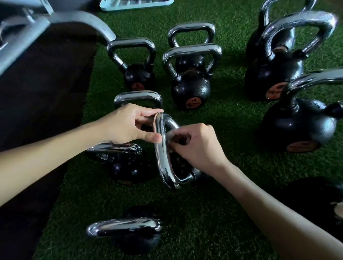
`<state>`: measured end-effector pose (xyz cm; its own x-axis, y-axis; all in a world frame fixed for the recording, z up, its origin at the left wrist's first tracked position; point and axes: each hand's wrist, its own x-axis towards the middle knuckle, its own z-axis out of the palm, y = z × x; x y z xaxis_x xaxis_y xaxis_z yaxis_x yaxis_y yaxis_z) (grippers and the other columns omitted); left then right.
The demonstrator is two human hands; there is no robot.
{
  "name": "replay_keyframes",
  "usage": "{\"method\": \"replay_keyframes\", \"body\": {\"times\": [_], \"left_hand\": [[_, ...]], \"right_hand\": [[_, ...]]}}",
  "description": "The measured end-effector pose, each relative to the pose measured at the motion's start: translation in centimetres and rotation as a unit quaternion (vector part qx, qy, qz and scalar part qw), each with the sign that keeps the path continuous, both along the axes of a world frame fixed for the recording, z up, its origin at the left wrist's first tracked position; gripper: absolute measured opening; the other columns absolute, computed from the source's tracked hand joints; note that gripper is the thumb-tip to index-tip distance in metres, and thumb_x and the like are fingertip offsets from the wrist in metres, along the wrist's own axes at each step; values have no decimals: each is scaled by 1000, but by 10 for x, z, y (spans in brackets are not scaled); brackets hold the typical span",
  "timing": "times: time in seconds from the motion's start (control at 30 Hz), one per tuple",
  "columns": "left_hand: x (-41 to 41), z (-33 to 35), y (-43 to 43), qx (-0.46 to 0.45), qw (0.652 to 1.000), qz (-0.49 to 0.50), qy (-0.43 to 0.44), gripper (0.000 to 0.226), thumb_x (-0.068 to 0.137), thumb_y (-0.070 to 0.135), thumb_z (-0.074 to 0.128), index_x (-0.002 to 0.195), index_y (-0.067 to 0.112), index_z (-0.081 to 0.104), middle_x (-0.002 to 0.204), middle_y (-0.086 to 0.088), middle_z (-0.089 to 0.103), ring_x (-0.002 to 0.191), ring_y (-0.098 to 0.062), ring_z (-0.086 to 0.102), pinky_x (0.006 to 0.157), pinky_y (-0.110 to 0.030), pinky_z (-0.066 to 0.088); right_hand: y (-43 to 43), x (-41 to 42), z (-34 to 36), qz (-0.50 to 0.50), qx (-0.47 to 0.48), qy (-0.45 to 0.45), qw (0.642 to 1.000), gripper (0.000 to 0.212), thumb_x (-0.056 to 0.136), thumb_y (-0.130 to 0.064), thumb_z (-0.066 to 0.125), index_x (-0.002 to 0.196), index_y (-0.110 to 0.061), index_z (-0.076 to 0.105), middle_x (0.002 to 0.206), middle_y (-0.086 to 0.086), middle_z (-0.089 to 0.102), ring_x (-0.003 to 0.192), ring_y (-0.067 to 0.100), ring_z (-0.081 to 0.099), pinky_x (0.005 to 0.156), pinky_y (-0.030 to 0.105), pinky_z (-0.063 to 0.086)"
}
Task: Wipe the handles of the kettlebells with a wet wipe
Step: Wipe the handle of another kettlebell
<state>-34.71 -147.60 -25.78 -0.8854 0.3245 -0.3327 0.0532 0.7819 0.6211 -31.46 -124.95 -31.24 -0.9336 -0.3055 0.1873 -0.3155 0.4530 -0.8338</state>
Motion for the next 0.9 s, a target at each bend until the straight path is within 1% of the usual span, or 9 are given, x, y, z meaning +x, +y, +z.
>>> {"method": "replay_keyframes", "body": {"times": [0.07, 0.13, 0.23, 0.37, 0.53, 0.67, 0.77, 0.87, 0.9], "left_hand": [[-1, 1, 1, 2, 1000, -3, -1, 98, 58, 64, 82, 147, 41, 49, 130, 32, 59, 121, 26, 43, 113, -23, 28], [-1, 0, 1, 0, 1000, -4, 1, 98, 59, 63, 82, 148, 41, 49, 130, 34, 58, 126, 21, 44, 111, -21, 28], [-1, -2, -2, 3, 1000, -2, -6, 103, 56, 70, 82, 148, 43, 47, 136, 28, 59, 129, 18, 44, 113, -24, 26], [-1, -5, -5, 14, 1000, 2, -6, 106, 51, 73, 82, 148, 42, 48, 133, 29, 61, 126, 20, 46, 116, -24, 27], [-1, -7, -6, 20, 1000, 10, -12, 107, 52, 76, 82, 147, 44, 47, 133, 29, 61, 128, 16, 47, 121, -32, 27], [-3, -5, 1, 21, 1000, 5, -6, 102, 57, 73, 82, 148, 43, 47, 139, 26, 58, 133, 11, 46, 122, -34, 26], [-8, 1, 9, -10, 1000, 0, -2, 101, 55, 76, 81, 146, 45, 47, 136, 23, 62, 131, 9, 49, 118, -31, 31], [-13, 7, 19, -25, 1000, 0, -8, 102, 52, 74, 81, 144, 43, 51, 135, 24, 61, 131, 6, 50, 109, -24, 35], [-15, 10, 24, -29, 1000, 2, -11, 100, 51, 74, 81, 143, 44, 53, 132, 25, 63, 129, 6, 52, 106, -23, 35]], "right_hand": [[-10, -6, 0, -46, -27, 16, 998, 16, 81, -14, 80, 90, -28, 82, 83, -16, 76, 72, -3, 69, 68, 16, 53], [-12, -9, 0, -64, -30, 20, 997, 17, 81, -15, 79, 91, -27, 82, 87, -16, 77, 74, -3, 69, 71, 15, 54], [-8, -4, -3, -65, -31, 21, 997, 17, 80, -16, 81, 94, -26, 82, 87, -14, 78, 77, -4, 70, 74, 16, 55], [-13, -7, 1, -96, -45, 47, 993, 13, 81, -19, 80, 92, -25, 82, 77, -15, 76, 63, -6, 64, 60, 10, 46], [-14, -21, -3, -83, 38, 46, 995, 11, 77, -27, 83, 87, -25, 81, 75, -7, 76, 65, 7, 68, 67, 29, 56], [-19, -13, -15, -83, 103, 46, 990, 13, 79, -32, 79, 86, -23, 74, 72, -4, 71, 65, 14, 66, 63, 37, 56], [-10, -12, -9, -126, 74, 36, 989, 13, 77, -33, 81, 87, -26, 78, 72, -7, 73, 65, 7, 67, 66, 30, 56], [18, -14, 1, -187, 29, 8, 982, 13, 74, -32, 86, 85, -29, 80, 70, -15, 73, 68, -6, 66, 63, 9, 49], [28, -14, 5, -206, 18, 8, 978, 11, 74, -30, 86, 84, -30, 81, 69, -17, 72, 70, -9, 66, 63, 5, 46]]}}
